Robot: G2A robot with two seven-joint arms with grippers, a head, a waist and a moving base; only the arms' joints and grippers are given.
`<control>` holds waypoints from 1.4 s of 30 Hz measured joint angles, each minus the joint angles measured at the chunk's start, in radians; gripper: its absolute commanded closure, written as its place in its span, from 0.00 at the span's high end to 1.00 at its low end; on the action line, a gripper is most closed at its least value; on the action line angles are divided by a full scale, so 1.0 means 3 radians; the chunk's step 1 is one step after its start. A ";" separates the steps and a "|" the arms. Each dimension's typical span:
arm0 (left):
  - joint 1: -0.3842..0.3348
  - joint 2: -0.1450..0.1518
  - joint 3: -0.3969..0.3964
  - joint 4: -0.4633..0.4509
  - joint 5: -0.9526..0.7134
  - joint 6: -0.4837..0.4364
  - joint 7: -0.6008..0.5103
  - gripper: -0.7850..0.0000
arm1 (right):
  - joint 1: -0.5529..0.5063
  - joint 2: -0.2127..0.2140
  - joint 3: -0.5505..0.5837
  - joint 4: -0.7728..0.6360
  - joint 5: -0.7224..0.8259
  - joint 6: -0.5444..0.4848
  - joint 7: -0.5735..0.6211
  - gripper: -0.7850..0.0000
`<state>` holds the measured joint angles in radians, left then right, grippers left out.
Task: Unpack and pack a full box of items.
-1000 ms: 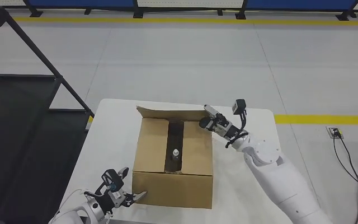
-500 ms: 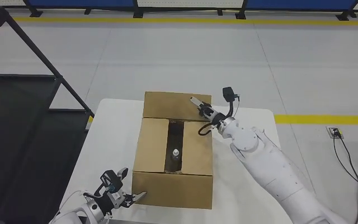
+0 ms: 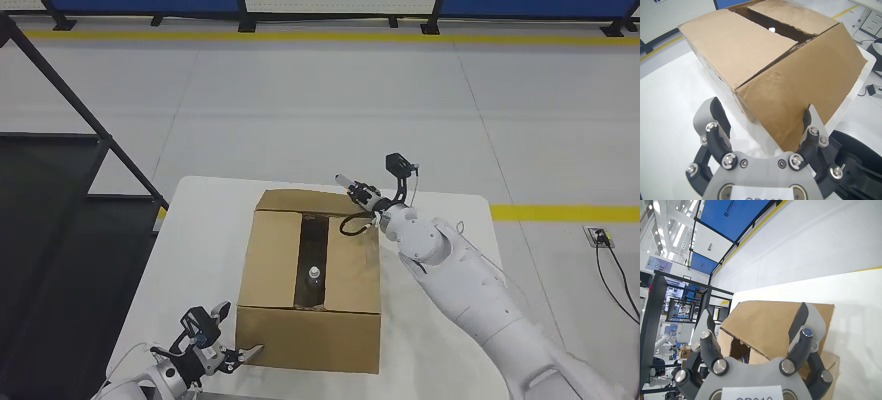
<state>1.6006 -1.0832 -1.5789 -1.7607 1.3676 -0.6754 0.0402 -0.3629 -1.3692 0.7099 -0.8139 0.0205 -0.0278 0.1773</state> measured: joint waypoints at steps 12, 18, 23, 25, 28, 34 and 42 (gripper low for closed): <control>0.0068 0.0018 -0.0113 -0.0048 -0.0061 0.0090 0.0176 1.00 | -0.0028 -0.0047 0.0290 0.0045 0.0411 -0.0558 0.0415 1.00; 0.0284 0.0035 -0.0515 -0.0269 -0.0408 0.0143 0.0410 1.00 | -0.0450 0.0134 0.0670 -0.0665 0.0836 -0.0845 0.1475 1.00; 0.0326 0.0045 -0.0749 -0.0251 -0.0621 0.0224 0.0320 1.00 | -0.0775 0.0227 0.0843 -0.1272 0.0771 -0.0458 0.1717 1.00; 0.0327 0.0048 -0.0767 -0.0233 -0.0643 0.0192 0.0275 1.00 | -0.0743 0.0225 0.0838 -0.1186 0.0776 -0.0502 0.1687 1.00; 0.0328 0.0048 -0.0765 -0.0233 -0.0642 0.0192 0.0278 1.00 | -0.0740 0.0224 0.0837 -0.1164 0.0778 -0.0508 0.1691 1.00; 0.0326 0.0045 -0.0744 -0.0274 -0.0665 0.0213 0.0277 1.00 | -0.0781 0.0199 0.0715 -0.1231 0.0733 -0.0393 0.1803 1.00; 0.0369 0.0028 -0.0705 -0.0416 -0.0507 0.0486 0.0342 1.00 | -0.0452 -0.0015 0.0255 -0.0844 0.0738 -0.0121 0.1790 1.00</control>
<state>1.7112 -1.0747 -1.7904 -1.8855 1.2157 -0.5296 0.1428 -0.4986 -1.3737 0.7863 -1.0670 0.2420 -0.0642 0.7144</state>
